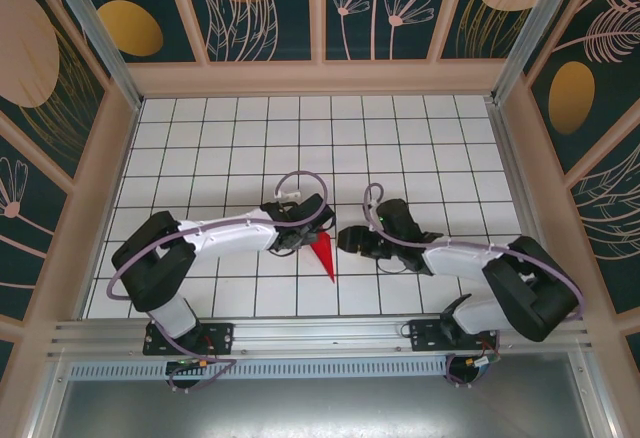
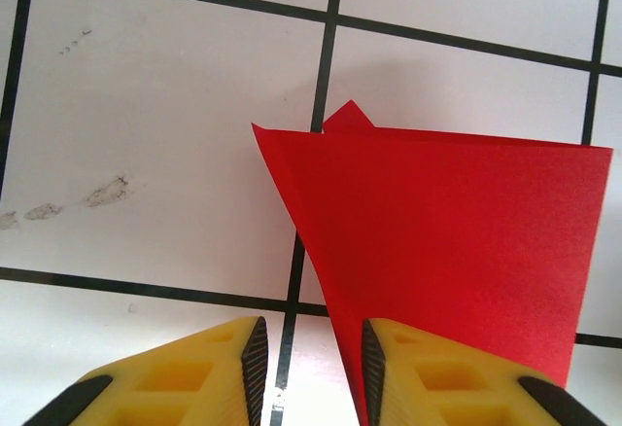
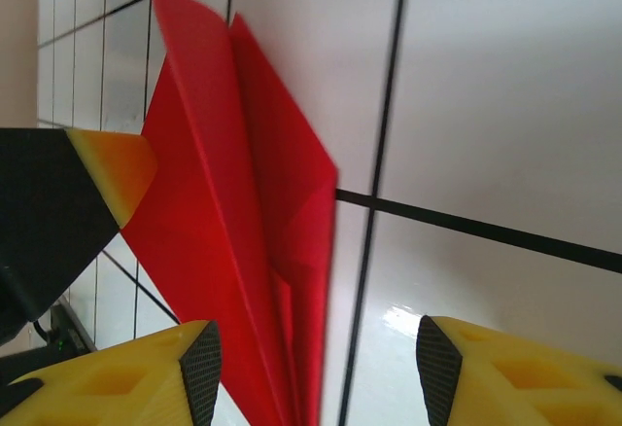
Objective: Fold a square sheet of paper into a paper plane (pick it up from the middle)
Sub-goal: Move a paper plane to the center of the table.
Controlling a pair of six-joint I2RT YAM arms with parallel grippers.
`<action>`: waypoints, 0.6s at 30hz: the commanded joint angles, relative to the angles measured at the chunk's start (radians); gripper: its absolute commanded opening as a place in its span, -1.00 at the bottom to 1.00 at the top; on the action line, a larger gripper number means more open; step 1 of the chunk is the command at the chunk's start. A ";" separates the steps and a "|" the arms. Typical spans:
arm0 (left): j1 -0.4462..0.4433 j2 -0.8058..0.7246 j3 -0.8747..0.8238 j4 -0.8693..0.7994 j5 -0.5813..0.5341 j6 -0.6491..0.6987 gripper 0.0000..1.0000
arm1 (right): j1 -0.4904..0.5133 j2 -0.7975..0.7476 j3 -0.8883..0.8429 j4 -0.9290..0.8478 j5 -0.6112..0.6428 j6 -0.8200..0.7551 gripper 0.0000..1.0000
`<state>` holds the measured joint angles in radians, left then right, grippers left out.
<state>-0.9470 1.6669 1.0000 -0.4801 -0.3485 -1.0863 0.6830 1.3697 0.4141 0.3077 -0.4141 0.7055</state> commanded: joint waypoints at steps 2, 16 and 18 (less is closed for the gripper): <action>0.010 -0.039 -0.022 0.020 -0.005 -0.009 -0.31 | 0.046 0.066 0.066 0.056 -0.025 -0.030 0.16; 0.014 -0.070 -0.084 0.046 0.000 0.005 -0.39 | 0.091 0.206 0.149 0.083 -0.054 -0.036 0.11; 0.015 -0.070 -0.082 0.047 -0.001 0.006 -0.39 | 0.098 0.212 0.156 0.082 -0.060 -0.038 0.10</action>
<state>-0.9405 1.6211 0.9283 -0.4446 -0.3485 -1.0859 0.7681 1.5684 0.5392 0.3584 -0.4480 0.6853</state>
